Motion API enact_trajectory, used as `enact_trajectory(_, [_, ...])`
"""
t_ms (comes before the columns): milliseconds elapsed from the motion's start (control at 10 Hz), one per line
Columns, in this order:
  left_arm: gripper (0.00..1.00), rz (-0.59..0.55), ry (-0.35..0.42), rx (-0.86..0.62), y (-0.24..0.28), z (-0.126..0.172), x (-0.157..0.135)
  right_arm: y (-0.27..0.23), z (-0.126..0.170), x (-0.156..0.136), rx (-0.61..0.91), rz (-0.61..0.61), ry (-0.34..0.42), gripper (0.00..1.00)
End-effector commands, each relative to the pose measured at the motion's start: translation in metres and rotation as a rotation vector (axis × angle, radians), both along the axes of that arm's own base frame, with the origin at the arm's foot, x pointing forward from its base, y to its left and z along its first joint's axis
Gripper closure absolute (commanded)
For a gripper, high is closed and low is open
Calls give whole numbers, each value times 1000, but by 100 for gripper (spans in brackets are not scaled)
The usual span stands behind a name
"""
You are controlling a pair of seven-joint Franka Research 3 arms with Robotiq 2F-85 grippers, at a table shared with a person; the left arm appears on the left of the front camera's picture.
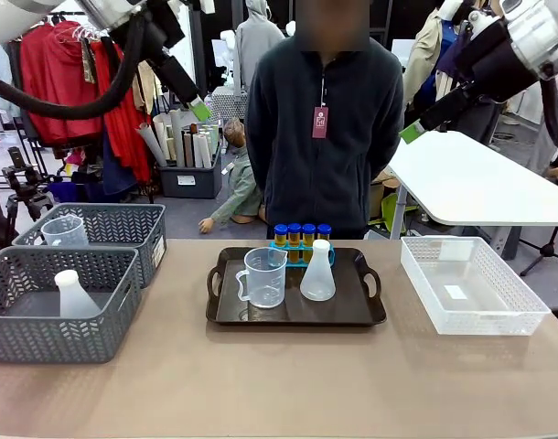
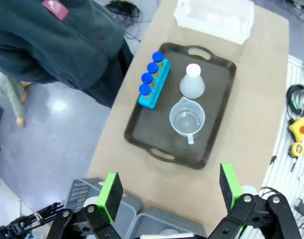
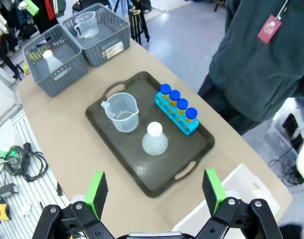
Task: Prepare the laboratory tools.
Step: Pick up one Large Measuring Cup and place it on the Handle tray.
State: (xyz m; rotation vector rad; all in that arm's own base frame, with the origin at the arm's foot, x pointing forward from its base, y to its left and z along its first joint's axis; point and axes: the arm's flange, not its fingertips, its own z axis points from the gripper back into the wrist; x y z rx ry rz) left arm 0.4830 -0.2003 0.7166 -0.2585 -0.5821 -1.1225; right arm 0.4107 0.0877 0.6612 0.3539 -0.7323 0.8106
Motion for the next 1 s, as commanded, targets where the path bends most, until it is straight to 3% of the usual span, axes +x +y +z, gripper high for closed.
enact_trajectory(0, [0,-18,-38,-42,11,-14,-8,0,-1,0,24,11,-3,0])
enact_trajectory(500, [0,76,-65,-18,14,-17,7,0,-1,0,24,11,-3,0])
enact_trajectory(600, [0,30,-46,-24,7,-7,0,0,-1,0,24,11,-3,0])
enact_trajectory(900, [0,30,-46,-24,7,-7,0,0,-1,0,24,11,-3,0])
